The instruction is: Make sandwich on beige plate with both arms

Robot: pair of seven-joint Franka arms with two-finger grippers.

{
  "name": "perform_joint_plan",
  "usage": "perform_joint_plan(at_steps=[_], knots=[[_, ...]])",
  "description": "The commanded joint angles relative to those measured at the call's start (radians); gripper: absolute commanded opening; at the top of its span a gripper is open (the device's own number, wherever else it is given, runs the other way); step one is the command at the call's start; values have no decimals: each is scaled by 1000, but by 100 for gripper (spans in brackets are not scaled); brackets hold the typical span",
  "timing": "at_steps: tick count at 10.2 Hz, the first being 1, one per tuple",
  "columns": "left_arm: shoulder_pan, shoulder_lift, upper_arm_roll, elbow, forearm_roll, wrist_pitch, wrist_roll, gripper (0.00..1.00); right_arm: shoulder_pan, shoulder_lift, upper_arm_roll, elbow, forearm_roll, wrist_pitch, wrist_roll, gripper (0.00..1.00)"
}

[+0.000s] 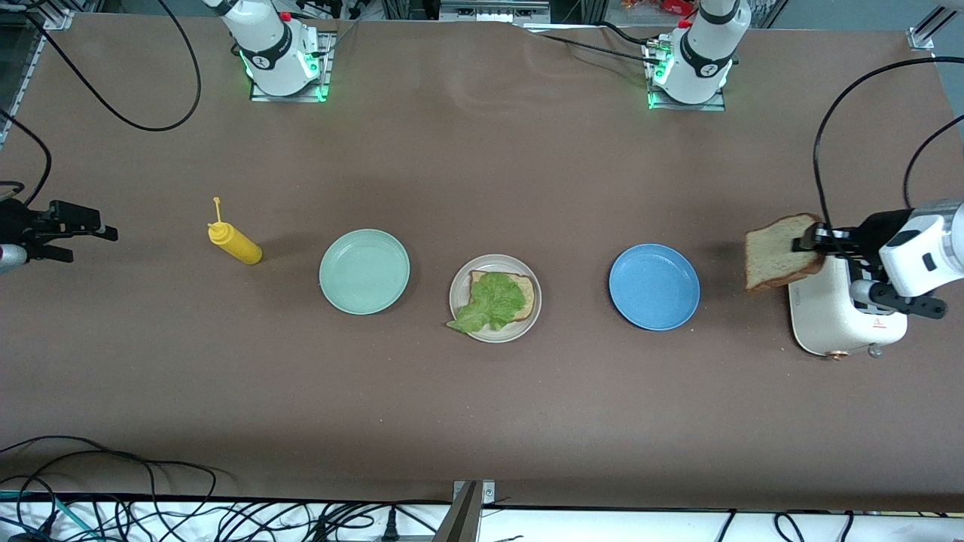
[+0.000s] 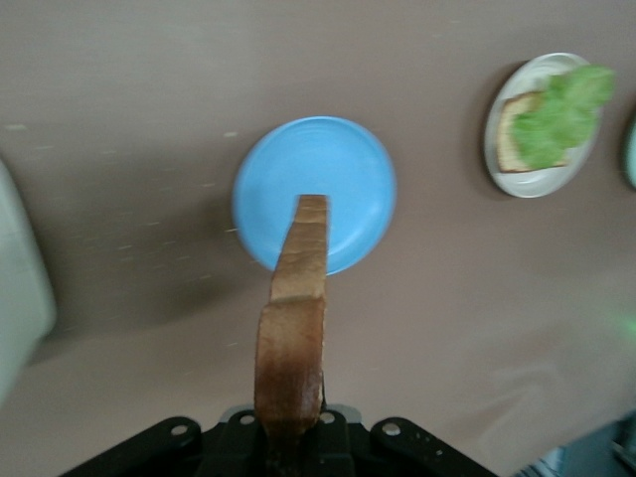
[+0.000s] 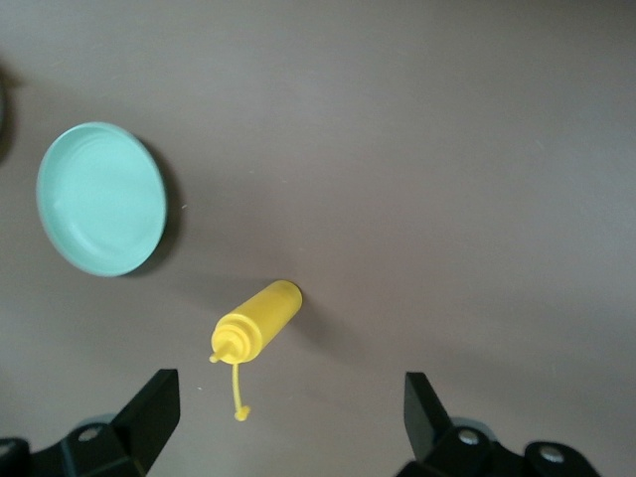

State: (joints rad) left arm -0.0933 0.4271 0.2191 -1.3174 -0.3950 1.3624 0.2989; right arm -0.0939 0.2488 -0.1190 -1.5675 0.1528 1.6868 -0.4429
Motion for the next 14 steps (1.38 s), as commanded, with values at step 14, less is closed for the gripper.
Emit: perform_joint_plan(at_steps=[14], knots=[[-376, 366, -139, 13, -561, 536, -280, 0, -84, -204, 231, -174, -179, 113, 556, 100]])
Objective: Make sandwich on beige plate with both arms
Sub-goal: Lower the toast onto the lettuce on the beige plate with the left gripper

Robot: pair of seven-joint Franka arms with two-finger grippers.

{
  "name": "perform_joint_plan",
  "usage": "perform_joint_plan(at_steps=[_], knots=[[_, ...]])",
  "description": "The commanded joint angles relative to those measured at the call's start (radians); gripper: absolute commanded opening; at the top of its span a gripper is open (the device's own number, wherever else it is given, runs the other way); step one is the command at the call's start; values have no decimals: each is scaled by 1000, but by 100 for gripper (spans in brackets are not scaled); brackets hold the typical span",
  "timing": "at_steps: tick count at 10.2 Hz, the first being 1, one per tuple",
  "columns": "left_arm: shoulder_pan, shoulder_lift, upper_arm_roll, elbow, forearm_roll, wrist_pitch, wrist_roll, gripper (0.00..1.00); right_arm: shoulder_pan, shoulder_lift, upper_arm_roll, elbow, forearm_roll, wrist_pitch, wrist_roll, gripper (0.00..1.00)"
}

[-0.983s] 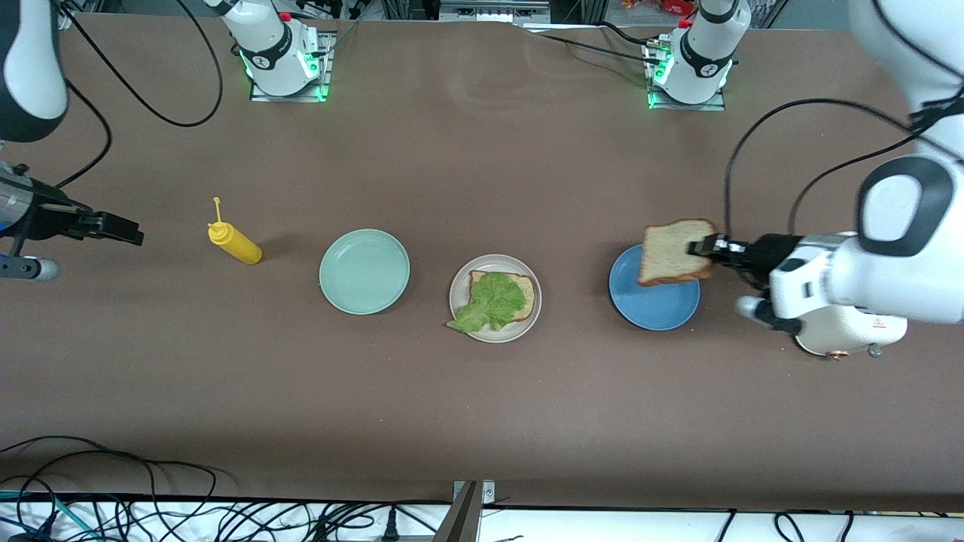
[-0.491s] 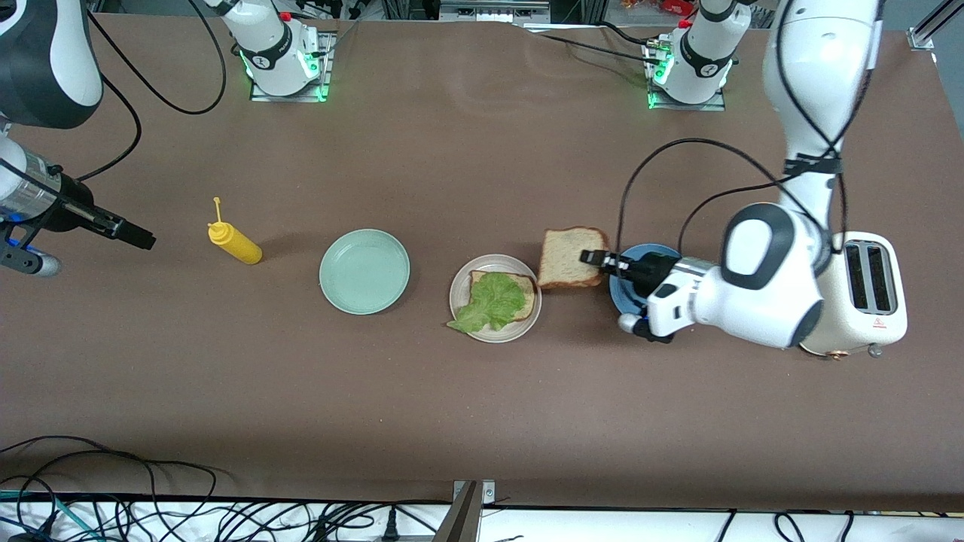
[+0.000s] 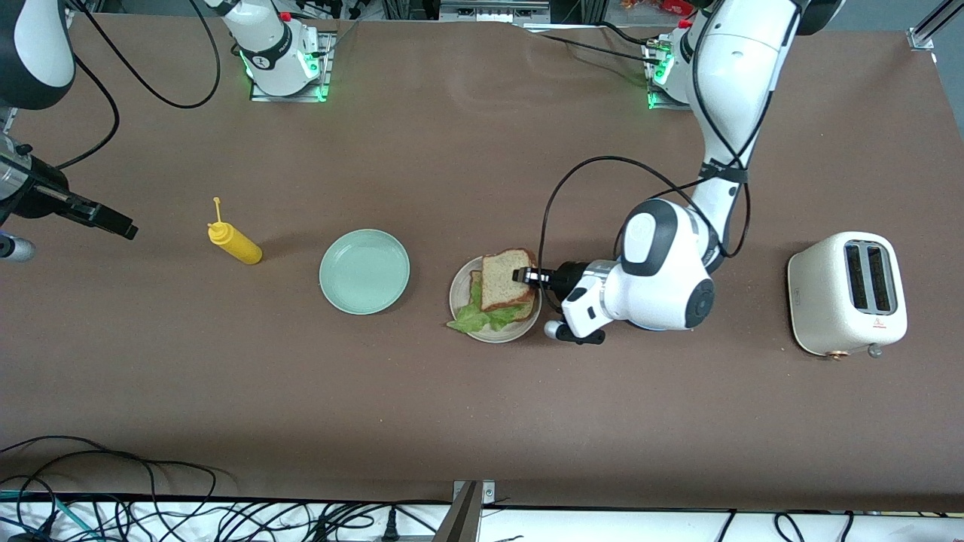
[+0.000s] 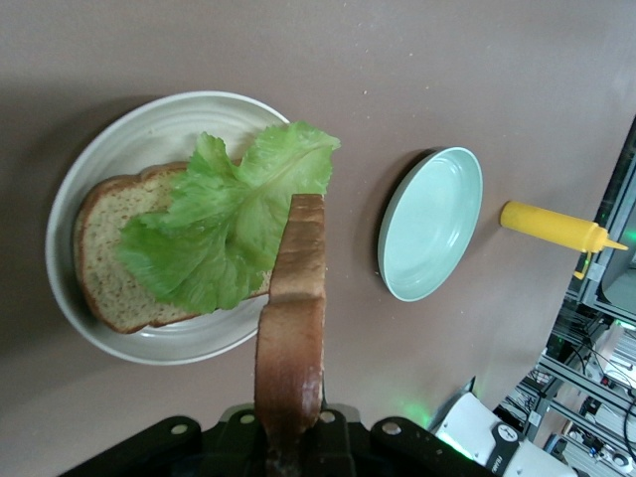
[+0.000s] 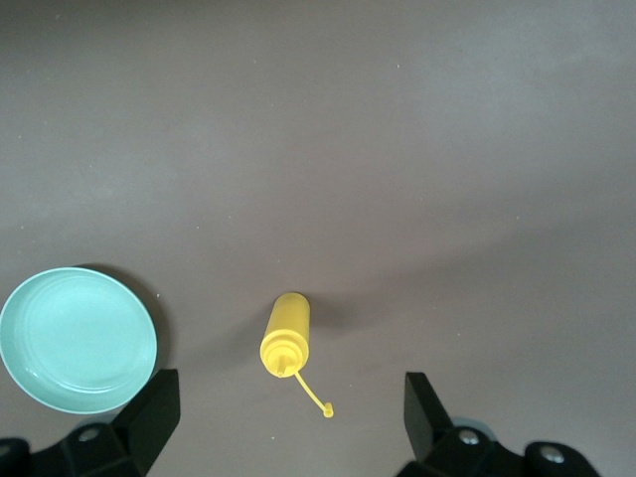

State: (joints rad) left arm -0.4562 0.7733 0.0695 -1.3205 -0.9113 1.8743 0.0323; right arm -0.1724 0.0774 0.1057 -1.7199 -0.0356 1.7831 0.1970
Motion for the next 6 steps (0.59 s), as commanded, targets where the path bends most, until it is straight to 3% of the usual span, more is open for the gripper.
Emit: perform_joint_plan(at_steps=[1, 4, 5, 6], knots=[[-42, 36, 10, 17, -58, 58, -15, 0, -6, -34, 6, 3, 11, 9, -126, 100], [-48, 63, 10, 17, -60, 112, -43, 0, 4, -37, -6, 80, 22, -51, -134, 100], [-50, 67, 10, 17, -60, 139, -43, 0, 45, -51, -47, 82, 22, -66, -123, 100], [-50, 76, 10, 17, -55, 143, -42, 32, 103, -54, -113, 83, 22, -68, -131, 100]])
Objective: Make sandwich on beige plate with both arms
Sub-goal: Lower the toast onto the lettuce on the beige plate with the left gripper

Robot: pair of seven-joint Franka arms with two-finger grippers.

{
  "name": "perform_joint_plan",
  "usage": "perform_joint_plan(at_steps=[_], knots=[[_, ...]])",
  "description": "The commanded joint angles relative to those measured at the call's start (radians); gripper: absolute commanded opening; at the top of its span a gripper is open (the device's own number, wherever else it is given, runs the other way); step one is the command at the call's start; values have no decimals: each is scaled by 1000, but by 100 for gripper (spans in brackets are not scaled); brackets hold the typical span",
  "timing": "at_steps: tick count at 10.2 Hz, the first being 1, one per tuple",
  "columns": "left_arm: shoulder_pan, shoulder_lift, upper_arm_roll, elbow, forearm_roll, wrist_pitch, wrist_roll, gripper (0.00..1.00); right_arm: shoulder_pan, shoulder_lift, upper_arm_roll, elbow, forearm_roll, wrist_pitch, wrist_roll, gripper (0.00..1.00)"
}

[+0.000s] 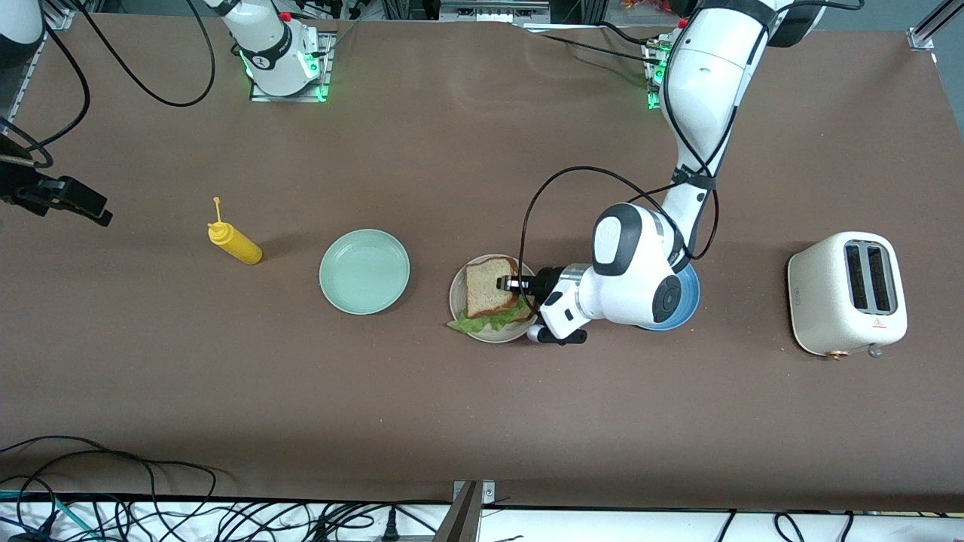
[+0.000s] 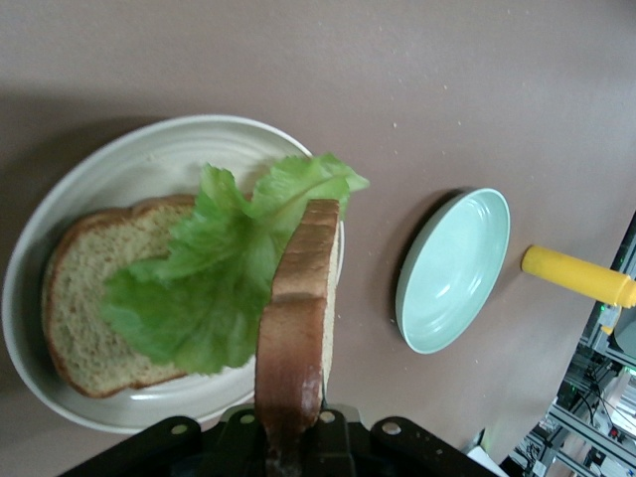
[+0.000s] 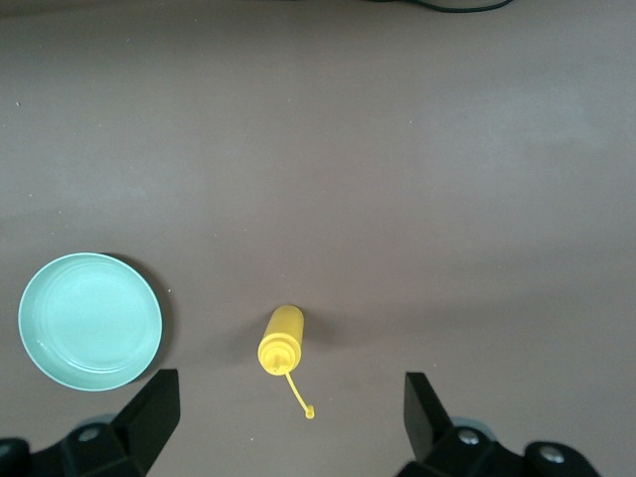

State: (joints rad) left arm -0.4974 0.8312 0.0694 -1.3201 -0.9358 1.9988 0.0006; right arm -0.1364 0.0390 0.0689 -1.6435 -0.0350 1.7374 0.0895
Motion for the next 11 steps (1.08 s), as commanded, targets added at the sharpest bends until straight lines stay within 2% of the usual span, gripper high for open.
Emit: perform_joint_plan(at_steps=[1, 2, 4, 8, 11], knots=[[-3, 34, 12, 16, -23, 18, -7, 96, 70, -19, -80, 14, 21, -24, -27, 100], [-1, 35, 13, 15, -18, 18, -5, 100, 70, -21, -75, 22, 21, -22, -22, 100], [3, 35, 21, 15, -6, 18, -4, 100, 70, -18, -77, 31, 23, -21, -10, 100], [25, 25, 38, 18, 120, 11, -11, 100, 70, -8, -77, 33, 23, -16, -8, 100], [17, 25, 38, 21, 121, 11, -88, 100, 70, -7, -78, 33, 23, -15, -10, 100]])
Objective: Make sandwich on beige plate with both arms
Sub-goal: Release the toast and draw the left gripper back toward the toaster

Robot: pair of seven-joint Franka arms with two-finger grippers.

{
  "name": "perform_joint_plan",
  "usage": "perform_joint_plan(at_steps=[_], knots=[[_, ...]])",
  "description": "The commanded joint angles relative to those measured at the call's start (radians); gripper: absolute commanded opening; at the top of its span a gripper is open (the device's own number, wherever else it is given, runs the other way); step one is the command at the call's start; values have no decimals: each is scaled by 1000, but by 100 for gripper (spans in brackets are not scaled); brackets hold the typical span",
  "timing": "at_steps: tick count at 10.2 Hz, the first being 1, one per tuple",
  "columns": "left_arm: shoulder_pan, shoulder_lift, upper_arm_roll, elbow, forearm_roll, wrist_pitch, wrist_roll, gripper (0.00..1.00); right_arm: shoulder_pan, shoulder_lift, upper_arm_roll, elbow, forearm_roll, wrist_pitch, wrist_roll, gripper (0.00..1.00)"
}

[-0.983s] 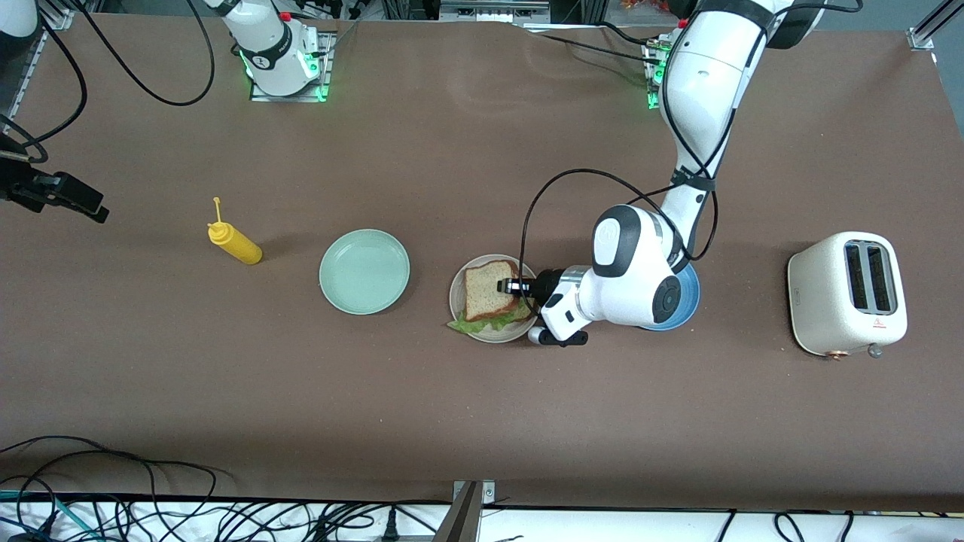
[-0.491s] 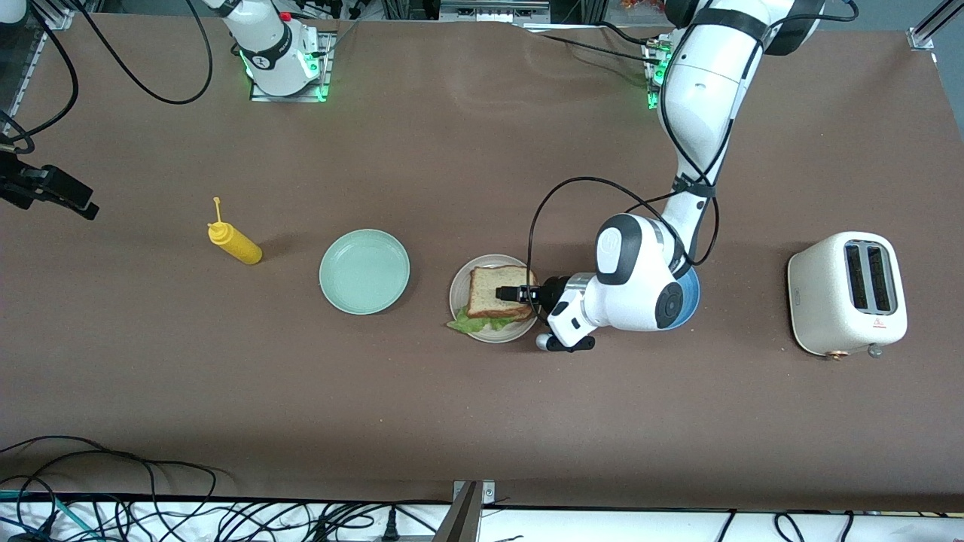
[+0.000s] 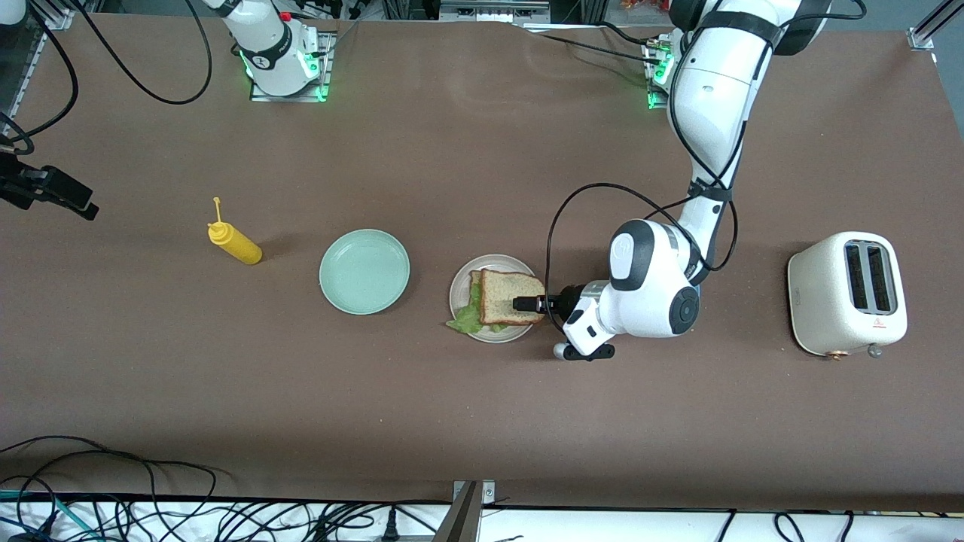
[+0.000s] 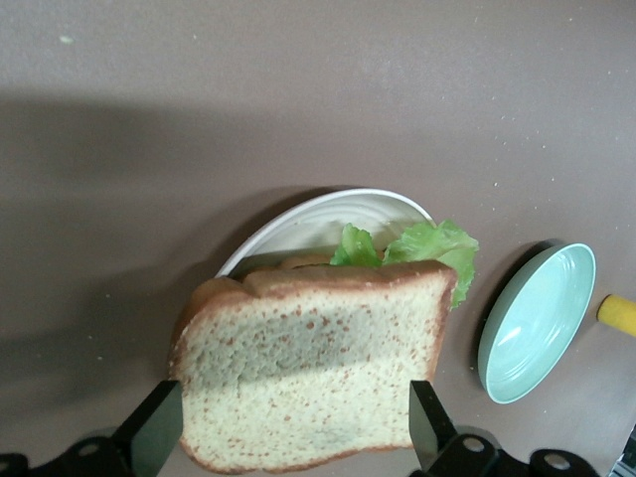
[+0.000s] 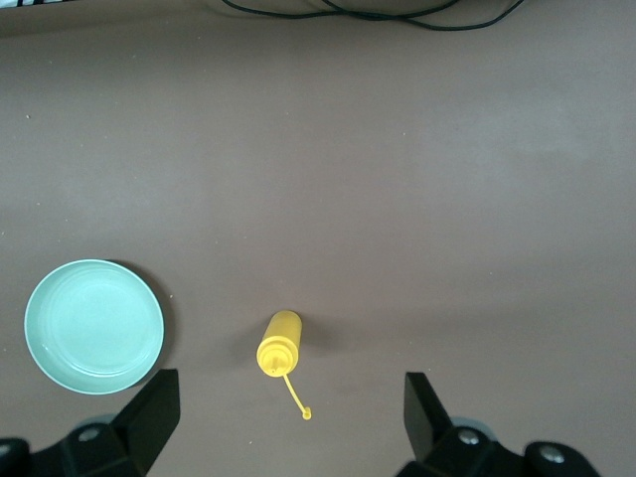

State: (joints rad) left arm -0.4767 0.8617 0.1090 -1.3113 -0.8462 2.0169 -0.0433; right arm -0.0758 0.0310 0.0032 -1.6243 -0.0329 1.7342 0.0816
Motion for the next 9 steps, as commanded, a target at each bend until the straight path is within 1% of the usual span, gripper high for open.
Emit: perform_joint_plan(at_steps=[1, 3, 4, 5, 6, 9], knots=[[-8, -3, -2, 12, 32, -6, -46, 100, 10, 1, -12, 14, 21, -12, -2, 100], [0, -3, -2, 9, 33, -4, -41, 100, 10, 1, -12, 14, 21, -10, 0, 100], [10, -6, 9, 10, 54, -6, -38, 100, 10, 1, -11, 14, 21, -10, 0, 100], [13, -7, 12, 14, 132, -7, -47, 100, 10, 0, -11, 14, 21, -10, 0, 100], [21, -26, 23, 7, 183, -20, -75, 100, 10, 1, -11, 14, 21, -10, 0, 100], [41, -81, 81, 7, 402, -182, -101, 100, 10, 1, -11, 14, 21, -10, 0, 100]])
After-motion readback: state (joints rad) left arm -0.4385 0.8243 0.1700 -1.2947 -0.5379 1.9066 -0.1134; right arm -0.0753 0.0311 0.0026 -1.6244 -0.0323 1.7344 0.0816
